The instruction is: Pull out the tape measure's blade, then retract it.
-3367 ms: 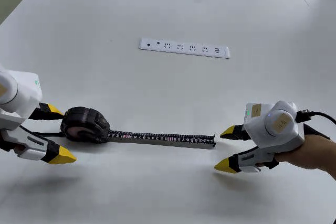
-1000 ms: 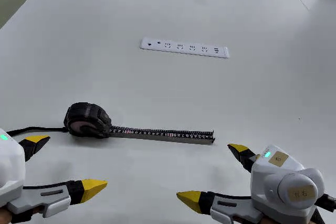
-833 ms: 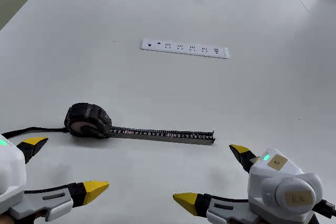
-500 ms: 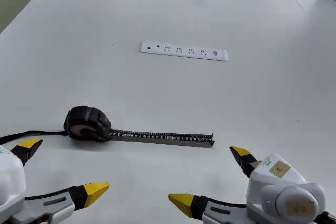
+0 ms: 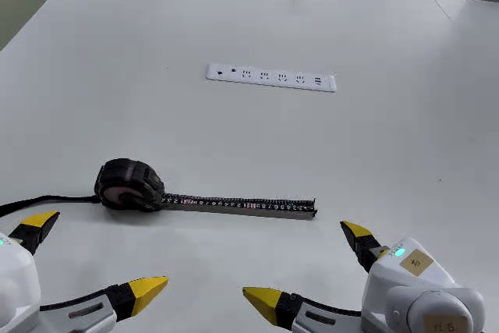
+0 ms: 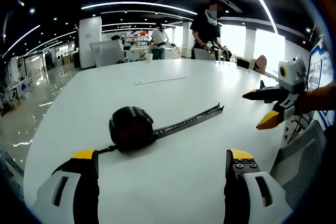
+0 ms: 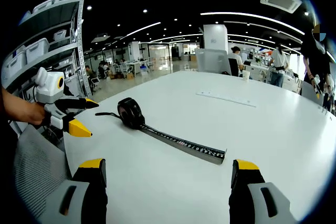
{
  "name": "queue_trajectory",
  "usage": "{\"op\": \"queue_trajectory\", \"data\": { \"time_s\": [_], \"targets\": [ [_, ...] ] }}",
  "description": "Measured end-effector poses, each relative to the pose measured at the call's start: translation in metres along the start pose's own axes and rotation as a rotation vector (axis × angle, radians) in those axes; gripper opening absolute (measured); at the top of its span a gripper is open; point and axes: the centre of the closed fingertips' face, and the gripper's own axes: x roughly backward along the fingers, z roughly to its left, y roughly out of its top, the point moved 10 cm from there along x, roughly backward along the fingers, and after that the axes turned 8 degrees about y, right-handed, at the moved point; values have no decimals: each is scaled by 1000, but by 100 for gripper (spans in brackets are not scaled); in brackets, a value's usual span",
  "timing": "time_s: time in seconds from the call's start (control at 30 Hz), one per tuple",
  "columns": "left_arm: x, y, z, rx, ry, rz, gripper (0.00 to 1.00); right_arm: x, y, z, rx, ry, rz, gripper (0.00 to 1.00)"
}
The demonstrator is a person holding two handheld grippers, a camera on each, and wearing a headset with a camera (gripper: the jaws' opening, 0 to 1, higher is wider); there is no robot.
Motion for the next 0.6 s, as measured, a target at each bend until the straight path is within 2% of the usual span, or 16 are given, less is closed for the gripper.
{"op": "queue_trajectory", "data": {
  "time_s": [0.4,0.6],
  "targets": [
    [-2,4,-1,61,13,10,99,1,3,2,-28,-18,-13,99],
    [0,5,-2,27,30,16,99,0,5,2,-27,-19,-14,99]
  ]
}}
